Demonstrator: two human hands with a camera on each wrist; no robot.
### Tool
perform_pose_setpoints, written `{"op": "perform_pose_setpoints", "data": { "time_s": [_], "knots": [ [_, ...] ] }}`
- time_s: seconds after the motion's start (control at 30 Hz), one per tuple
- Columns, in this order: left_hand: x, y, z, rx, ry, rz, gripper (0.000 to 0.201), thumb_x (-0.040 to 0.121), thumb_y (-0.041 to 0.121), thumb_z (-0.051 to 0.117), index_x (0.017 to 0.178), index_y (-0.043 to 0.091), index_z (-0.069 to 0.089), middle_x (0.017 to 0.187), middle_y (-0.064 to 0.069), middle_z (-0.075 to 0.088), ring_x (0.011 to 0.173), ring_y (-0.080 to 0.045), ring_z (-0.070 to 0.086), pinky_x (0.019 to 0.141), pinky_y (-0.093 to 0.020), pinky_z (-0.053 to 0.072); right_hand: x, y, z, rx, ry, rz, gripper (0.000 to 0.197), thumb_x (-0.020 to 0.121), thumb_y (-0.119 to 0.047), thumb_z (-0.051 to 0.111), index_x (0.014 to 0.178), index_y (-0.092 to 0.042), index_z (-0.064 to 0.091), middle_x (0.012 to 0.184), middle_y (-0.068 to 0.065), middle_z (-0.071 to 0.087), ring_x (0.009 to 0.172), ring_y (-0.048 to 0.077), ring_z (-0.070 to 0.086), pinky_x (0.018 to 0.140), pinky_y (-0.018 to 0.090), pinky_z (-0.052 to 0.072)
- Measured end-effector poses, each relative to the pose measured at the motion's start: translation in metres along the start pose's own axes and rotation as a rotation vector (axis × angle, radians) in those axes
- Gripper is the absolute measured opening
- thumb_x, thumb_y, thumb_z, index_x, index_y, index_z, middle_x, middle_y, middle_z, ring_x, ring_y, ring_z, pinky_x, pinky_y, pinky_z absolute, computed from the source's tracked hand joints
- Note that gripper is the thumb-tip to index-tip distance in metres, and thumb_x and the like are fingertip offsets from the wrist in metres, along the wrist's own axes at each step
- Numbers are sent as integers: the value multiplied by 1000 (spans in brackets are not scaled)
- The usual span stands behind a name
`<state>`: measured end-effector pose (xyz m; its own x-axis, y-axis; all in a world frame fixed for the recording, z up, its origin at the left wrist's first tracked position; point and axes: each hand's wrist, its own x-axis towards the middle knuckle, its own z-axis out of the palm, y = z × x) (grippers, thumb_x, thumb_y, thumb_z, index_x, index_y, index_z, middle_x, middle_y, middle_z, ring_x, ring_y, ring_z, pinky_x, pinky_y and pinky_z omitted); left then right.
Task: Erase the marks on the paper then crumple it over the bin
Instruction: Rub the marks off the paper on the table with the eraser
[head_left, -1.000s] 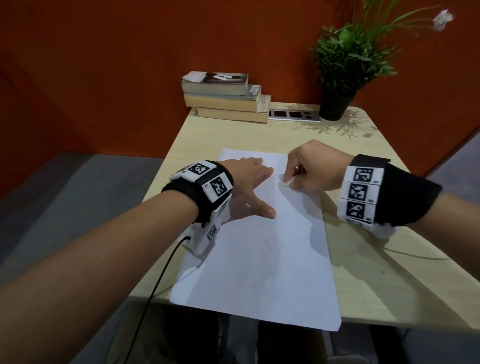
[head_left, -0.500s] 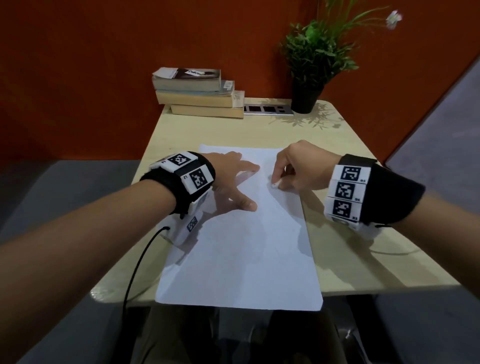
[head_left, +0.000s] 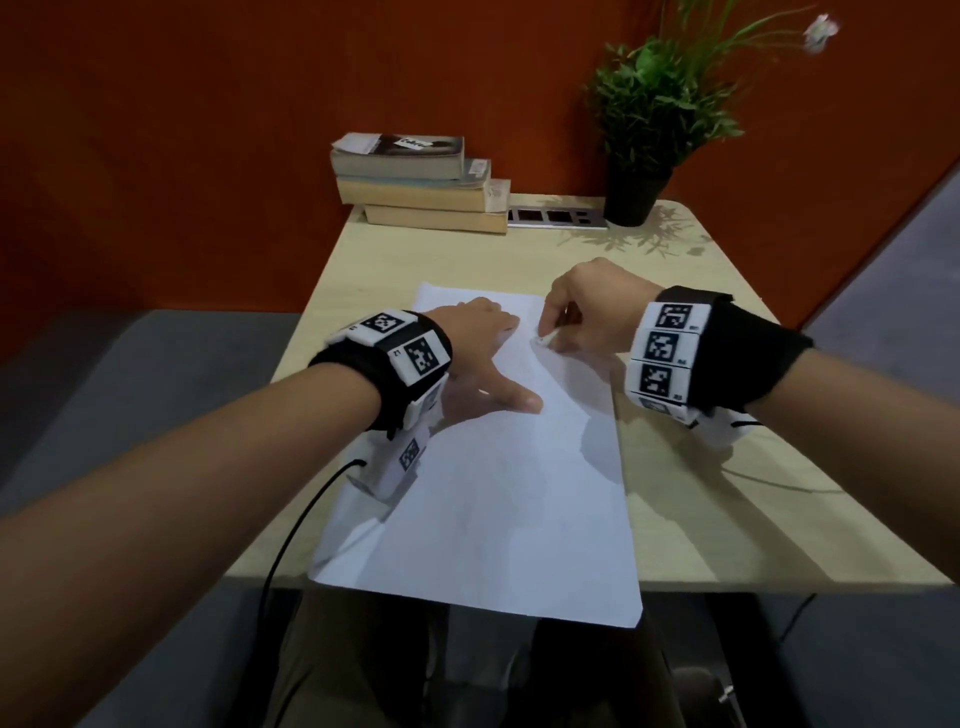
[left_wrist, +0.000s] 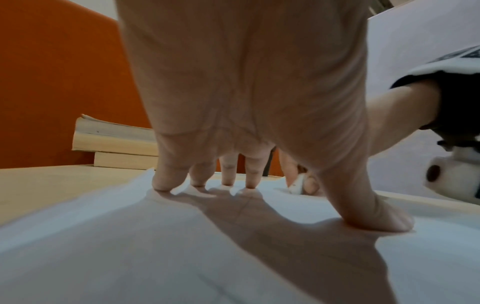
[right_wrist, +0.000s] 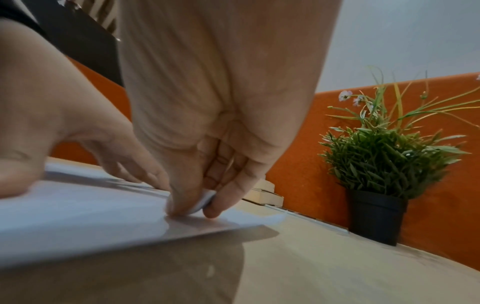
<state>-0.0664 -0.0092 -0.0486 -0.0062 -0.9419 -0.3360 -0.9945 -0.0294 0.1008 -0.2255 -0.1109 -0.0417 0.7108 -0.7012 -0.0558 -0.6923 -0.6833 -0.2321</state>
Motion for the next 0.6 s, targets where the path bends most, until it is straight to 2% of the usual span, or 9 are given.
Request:
{"op": "perform_pose_setpoints", "data": {
  "time_s": [0.07,0.2,0.3,0.37,0.47,0.6],
  "knots": [
    [2,-1,1,16,-20,-11,110,70,82,62,150,13,33,160,-7,26,143,-26,33,113,-44,34,-13,7,4,20,-23,-30,14,77,-18,80,87,-28,78,88,-9,72,80,11,66,78,33,59],
    [4,-3,1,34,-65,1,115,73,82,60,157,14,22,168,-6,8,152,-24,16,119,-46,26,-27,6,-1,5,-145,-118,16,78,-17,81,87,-31,78,89,-15,70,79,5,64,73,24,54],
    [6,-1,-1,59,-89,-4,119,72,85,57,159,16,14,168,-5,1,153,-25,9,119,-53,24,-9,-1,-3,17,-60,-64,15,76,-17,80,85,-29,79,88,-13,71,81,8,66,73,24,54],
    [6,0,-2,74,-101,-5,120,72,85,56,160,18,9,169,-5,-1,154,-26,7,119,-55,23,4,-9,0,22,25,-41,11,79,-15,78,86,-24,78,87,-7,71,82,13,67,71,24,50],
    [6,1,-3,76,-109,-2,120,73,85,56,161,19,7,169,-4,-1,154,-26,7,118,-56,24,8,-16,3,-20,44,-50,11,83,-11,72,90,-18,78,88,-3,72,80,14,65,69,22,46],
    [10,-3,2,87,-92,0,122,68,90,53,158,17,15,168,-5,2,153,-27,14,116,-54,29,-15,-3,5,-9,-20,-83,17,80,-9,73,87,-23,77,88,-9,71,76,6,63,65,15,45]
  ]
}}
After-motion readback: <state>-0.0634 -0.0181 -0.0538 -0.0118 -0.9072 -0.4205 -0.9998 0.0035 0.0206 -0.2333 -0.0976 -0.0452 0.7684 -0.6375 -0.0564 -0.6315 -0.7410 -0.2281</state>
